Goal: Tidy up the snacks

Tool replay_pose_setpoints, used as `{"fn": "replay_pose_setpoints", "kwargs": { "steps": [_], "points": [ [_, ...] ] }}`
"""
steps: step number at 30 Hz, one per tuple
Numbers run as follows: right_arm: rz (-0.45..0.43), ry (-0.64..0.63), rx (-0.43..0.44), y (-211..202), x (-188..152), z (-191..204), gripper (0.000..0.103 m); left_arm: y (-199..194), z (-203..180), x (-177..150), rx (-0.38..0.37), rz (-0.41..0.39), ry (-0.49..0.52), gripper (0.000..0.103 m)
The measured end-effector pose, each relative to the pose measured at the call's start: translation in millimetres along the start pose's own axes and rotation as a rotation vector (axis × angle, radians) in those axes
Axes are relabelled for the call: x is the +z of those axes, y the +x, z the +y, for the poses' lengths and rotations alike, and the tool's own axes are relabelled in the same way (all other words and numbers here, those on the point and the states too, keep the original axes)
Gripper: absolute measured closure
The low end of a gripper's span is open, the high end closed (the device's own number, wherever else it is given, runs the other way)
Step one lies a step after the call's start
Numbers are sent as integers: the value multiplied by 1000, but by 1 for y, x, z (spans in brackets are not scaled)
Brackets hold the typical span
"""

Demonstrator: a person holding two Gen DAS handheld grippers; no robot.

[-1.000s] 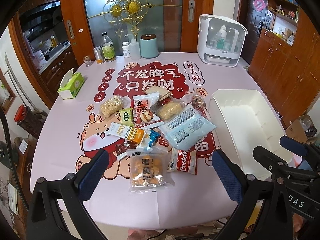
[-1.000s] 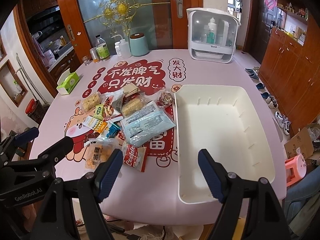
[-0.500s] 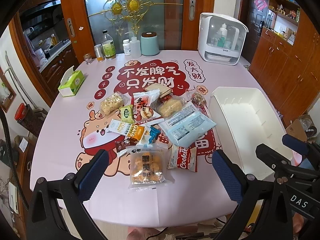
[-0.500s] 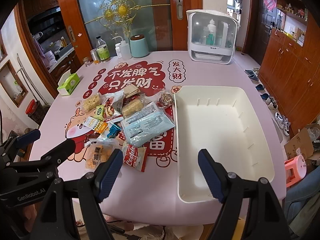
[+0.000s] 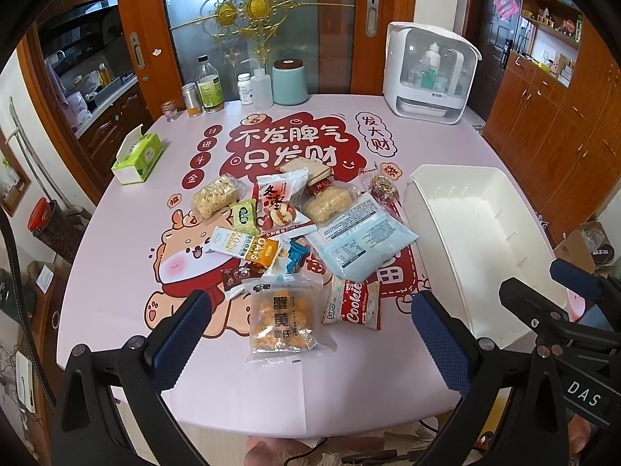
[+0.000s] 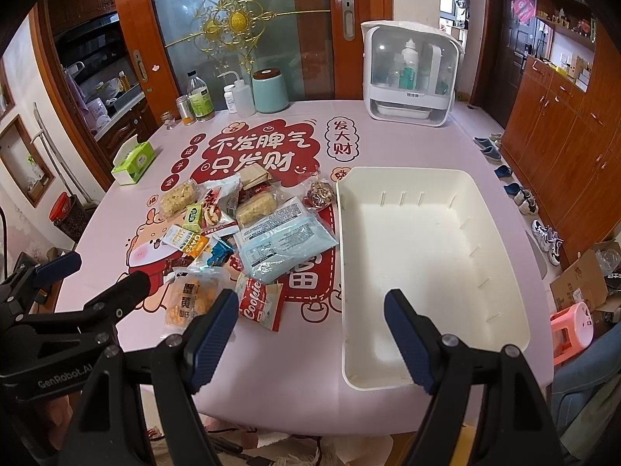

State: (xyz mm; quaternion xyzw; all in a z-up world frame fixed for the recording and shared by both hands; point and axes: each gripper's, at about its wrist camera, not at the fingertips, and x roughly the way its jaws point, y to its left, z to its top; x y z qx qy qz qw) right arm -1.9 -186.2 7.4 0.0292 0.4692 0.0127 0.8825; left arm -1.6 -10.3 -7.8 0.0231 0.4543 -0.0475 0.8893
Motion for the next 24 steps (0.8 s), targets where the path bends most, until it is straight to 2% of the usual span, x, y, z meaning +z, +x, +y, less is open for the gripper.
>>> {"fn": "replay_pose_setpoints", "kwargs": {
  "steps": [24],
  "points": [
    [-1,1,1,2,-2,1,25,0,0,1,2,-1,2,1]
  ]
}}
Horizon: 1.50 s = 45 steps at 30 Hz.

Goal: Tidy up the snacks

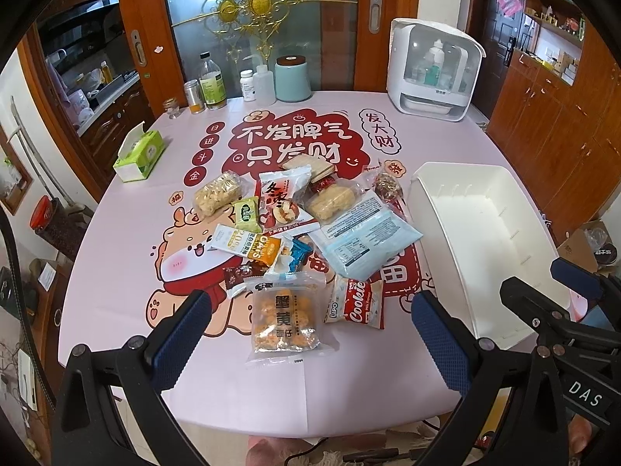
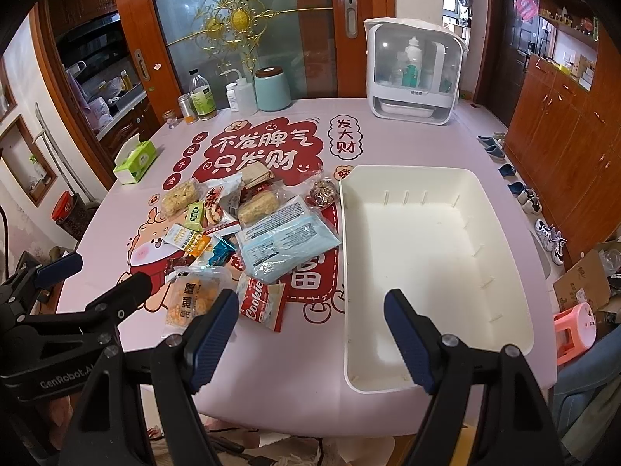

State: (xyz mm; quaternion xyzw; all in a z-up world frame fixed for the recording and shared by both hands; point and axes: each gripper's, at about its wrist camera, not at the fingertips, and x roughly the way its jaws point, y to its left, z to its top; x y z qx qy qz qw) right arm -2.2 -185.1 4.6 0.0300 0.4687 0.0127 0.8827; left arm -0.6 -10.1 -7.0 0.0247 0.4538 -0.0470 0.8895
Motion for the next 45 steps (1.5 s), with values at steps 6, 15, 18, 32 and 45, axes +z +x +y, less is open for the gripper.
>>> {"fn": "replay_pose_setpoints", "kwargs": {
  "steps": [6,15,18,32,45],
  "points": [
    [-2,-5,19,-4,4,5,25,-3,4,-6,11,5,-4,1],
    [-26,4,62,0,16,17,25,-17,23,8,60,3,13,1],
    [-17,-5,73,5,19,29,25,-17,36,10,67,17,1,1],
    [25,47,9,39,43,112,25,2,143,60,25,-26,44,1],
    [246,216,-38,167,47,156,25,145,270,131,-63,106,130,1]
  ]
}}
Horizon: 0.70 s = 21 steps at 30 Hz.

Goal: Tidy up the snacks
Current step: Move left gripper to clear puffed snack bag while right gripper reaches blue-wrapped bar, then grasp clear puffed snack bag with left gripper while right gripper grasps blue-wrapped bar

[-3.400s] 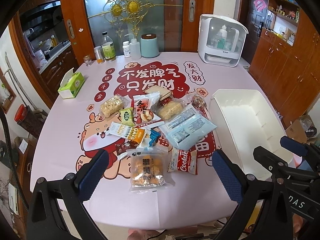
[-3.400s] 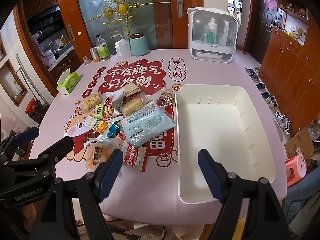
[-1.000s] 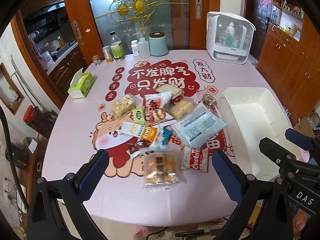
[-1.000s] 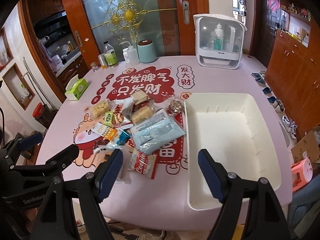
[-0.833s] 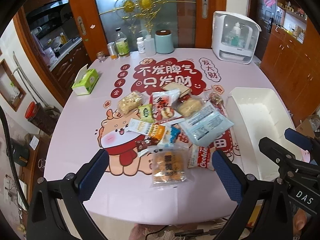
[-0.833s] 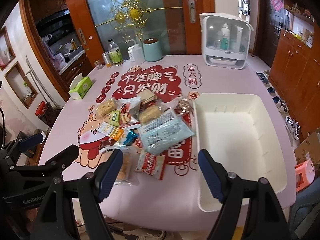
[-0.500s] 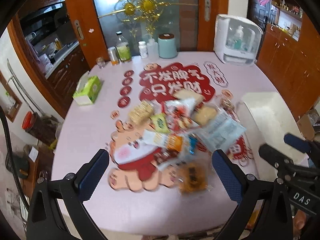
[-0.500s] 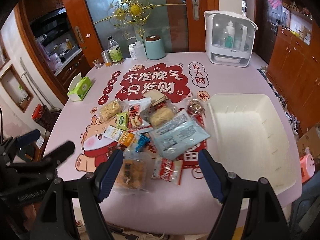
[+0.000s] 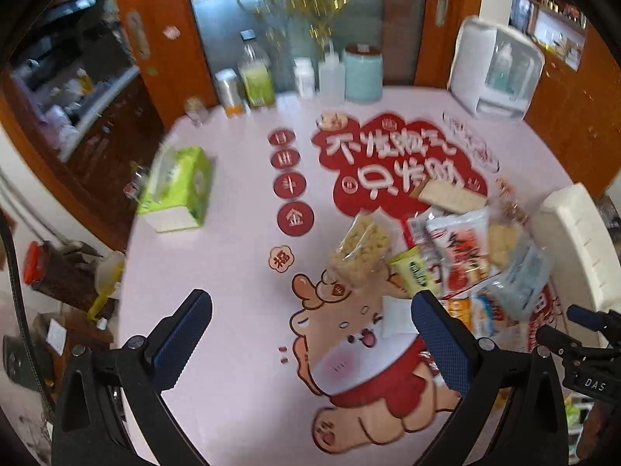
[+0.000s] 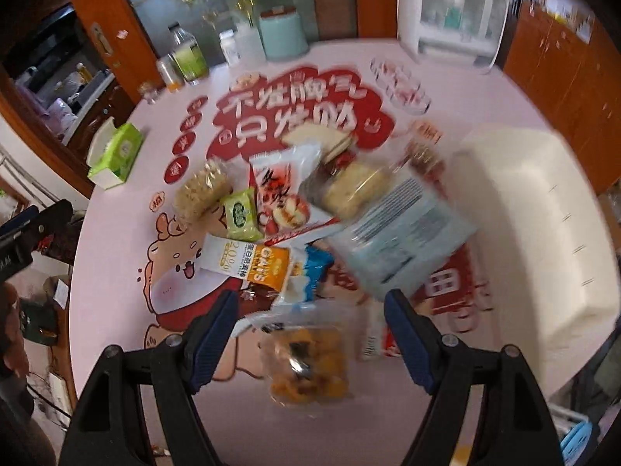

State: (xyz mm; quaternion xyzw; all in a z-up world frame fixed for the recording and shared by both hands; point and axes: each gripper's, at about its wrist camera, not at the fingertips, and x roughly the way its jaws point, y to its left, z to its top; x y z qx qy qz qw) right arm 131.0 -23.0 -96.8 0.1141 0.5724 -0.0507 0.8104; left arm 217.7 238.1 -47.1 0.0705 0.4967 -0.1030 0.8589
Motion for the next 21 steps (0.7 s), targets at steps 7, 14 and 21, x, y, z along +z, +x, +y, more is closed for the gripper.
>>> {"fn": "replay_pose_setpoints", "kwargs": {
  "steps": [7,14,21],
  "points": [
    [159,109,7,76,8,-9,25,107,-1,26,-69,116,94,1],
    [224,105,-37,107,17,0,25,180,-22,36,-152,229,109,1],
    [261,86,54,119,19,4,55,212,-44,30,-170,295,134,4]
  ]
}}
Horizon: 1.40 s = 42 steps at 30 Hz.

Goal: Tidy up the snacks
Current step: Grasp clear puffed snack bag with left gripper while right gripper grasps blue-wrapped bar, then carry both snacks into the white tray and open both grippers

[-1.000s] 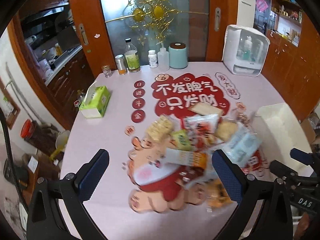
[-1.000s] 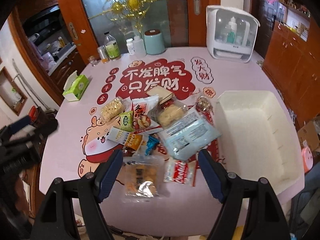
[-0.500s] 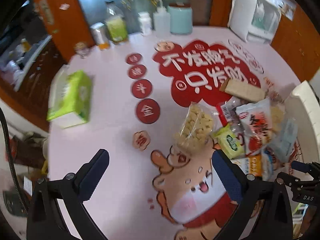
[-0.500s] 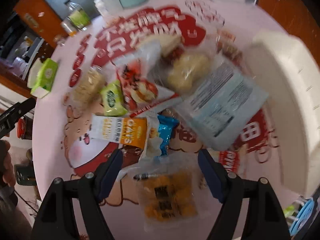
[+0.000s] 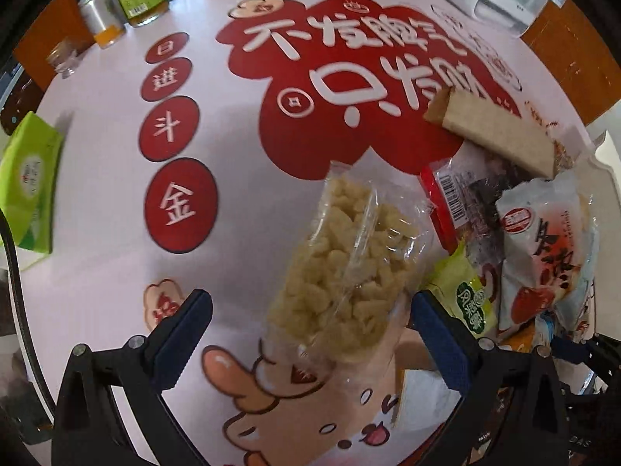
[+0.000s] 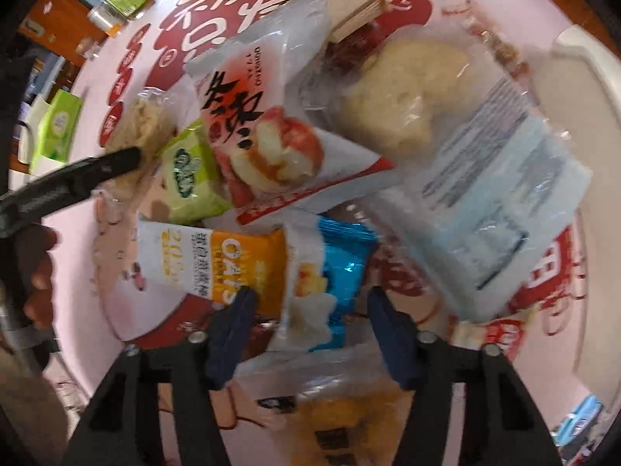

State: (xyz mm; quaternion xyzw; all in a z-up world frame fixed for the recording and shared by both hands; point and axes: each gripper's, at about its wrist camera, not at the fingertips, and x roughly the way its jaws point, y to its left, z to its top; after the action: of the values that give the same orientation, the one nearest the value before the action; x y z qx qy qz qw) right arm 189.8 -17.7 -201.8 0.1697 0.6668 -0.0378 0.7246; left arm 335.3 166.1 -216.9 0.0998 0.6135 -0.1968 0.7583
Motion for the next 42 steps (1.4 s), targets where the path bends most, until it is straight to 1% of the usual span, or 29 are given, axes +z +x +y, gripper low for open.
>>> {"fn": "replay_pose_setpoints", "kwargs": {
  "steps": [1,2,4,5,6,7,10,14,16,18,20,24,27,30,32,35,37,38,40,41,42],
  "points": [
    [-2,-3,39,-1,-1,0,70,4,-3,0,-3,9,5,7],
    [-2,-6,52,-2,-1,0,72,6,-5,0,-7,16,9,14],
    [-25,-27,30,-6,-3,4,73,4,-9,0,-1,0,32,25],
    [-36,-40,28,-7,0,11,73,1,-12,0,-16,-10,44,38],
    [-49,-49,31,-8,-1,12,74,-1,-14,-1,-21,-13,44,43],
    [-66,-54,44,-12,-3,15,74,-2,-15,-2,-24,-11,39,44],
    [-118,-71,73,-30,-10,19,74,-14,-16,-9,2,-32,34,45],
    [-165,-90,86,-52,-14,23,74,-52,-16,-28,15,-99,16,46],
    [-180,-97,80,-63,-18,27,74,-76,-11,-37,-4,-130,6,46],
    [-196,-107,76,-74,-23,27,74,-104,-13,-51,-21,-172,11,46],
    [-210,-121,67,-83,-26,28,74,-124,-22,-62,-26,-207,20,46],
    [-249,-157,48,-109,-42,26,74,-160,-40,-80,-55,-242,27,46],
    [-277,-165,23,-124,-50,16,74,-185,-65,-92,-88,-277,44,46],
    [-307,-155,13,-142,-59,-4,74,-201,-95,-100,-117,-300,74,46],
    [-322,-148,7,-151,-62,-19,74,-213,-124,-104,-132,-316,103,46],
    [-360,-157,-6,-172,-69,-54,74,-227,-173,-111,-116,-351,132,46],
    [-380,-168,-5,-185,-71,-82,74,-230,-200,-114,-105,-366,134,46],
    [-387,-174,-3,-190,-72,-95,74,-232,-223,-114,-93,-372,126,46],
    [-388,-188,-8,-200,-72,-126,74,-232,-253,-115,-81,-368,101,46],
    [-386,-196,-19,-206,-71,-146,74,-230,-274,-113,-89,-361,80,46],
    [-387,-201,-27,-209,-72,-156,74,-228,-292,-112,-101,-359,67,45]
  ]
}}
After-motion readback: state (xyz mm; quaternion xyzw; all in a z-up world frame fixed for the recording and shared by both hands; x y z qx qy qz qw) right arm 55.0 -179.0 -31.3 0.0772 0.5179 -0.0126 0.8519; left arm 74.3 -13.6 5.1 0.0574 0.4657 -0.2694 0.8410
